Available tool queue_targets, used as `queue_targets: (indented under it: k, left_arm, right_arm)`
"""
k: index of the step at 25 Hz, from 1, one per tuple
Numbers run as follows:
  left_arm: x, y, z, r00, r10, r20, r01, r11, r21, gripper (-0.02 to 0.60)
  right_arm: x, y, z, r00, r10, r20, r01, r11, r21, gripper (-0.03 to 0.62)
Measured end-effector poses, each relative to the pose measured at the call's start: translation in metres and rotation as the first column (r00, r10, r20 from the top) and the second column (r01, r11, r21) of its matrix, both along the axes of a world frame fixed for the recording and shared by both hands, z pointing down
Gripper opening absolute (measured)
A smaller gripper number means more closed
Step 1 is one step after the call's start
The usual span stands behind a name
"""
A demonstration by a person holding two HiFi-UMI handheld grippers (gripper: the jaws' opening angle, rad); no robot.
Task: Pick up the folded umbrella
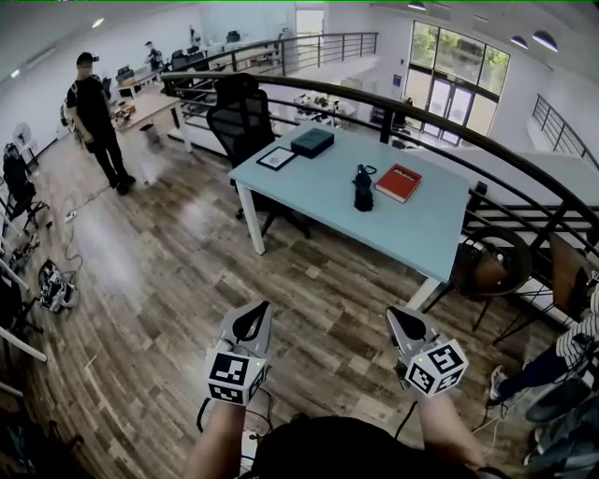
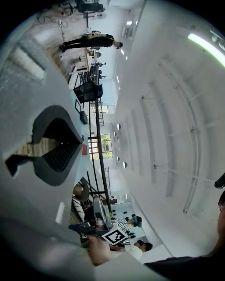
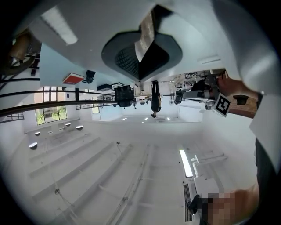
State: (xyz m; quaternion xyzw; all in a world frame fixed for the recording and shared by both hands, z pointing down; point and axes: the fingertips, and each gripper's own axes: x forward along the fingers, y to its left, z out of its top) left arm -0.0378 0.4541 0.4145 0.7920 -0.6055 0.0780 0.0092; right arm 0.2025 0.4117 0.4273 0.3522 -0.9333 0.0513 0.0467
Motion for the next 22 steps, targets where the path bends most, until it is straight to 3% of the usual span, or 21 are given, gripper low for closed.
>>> queue_targets:
  k: [8, 15, 22]
  left_arm:
    - [-0.049, 0.021, 0.024, 0.986, -0.032, -0.163, 0.02, 0.997, -0.078, 0.006]
    - [-0.052, -0.004, 0.045, 0.984, -0.016, -0.177, -0.01, 0.99, -0.144, 0.006]
    - [-0.049, -0.065, 0.062, 0.982, -0.01, -0.187, -0.025, 0.982, -0.185, 0.006]
  right_arm:
    - [-0.06, 0.03, 0.034, 0.999, -0.045, -0.01, 0.044, 0.996, -0.078, -0.002]
    - [-0.075, 0.019, 0.05, 0.997, -0.075, -0.007, 0.074, 0.988, -0.134, -0.002]
    - [-0.078, -0.038, 0.067, 0.996, -0.083, 0.011, 0.084, 0.981, -0.174, -0.002]
